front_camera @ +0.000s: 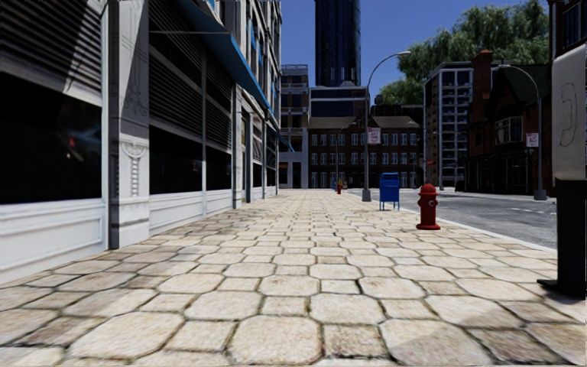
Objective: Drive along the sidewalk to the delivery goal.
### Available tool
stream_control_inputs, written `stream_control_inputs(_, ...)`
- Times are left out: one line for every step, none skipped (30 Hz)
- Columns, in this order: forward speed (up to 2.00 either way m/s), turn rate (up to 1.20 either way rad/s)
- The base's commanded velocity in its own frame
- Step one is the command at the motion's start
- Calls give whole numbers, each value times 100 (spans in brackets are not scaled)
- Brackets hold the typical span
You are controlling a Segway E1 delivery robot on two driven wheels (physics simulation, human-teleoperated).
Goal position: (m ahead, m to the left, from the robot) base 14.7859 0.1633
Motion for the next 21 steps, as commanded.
stream_control_inputs(200, 19)
stream_control_inputs(200, 14)
stream_control_inputs(200, 14)
stream_control_inputs(200, 0)
stream_control_inputs(200, 0)
stream_control_inputs(200, 0)
stream_control_inputs(200, 0)
stream_control_inputs(200, 0)
stream_control_inputs(200, 0)
stream_control_inputs(200, 0)
stream_control_inputs(200, 0)
stream_control_inputs(200, 0)
stream_control_inputs(200, 0)
stream_control_inputs(200, 0)
stream_control_inputs(200, 0)
stream_control_inputs(200, 0)
stream_control_inputs(200, 0)
stream_control_inputs(200, 0)
stream_control_inputs(200, 0)
stream_control_inputs(200, 0)
stream_control_inputs(200, 0)
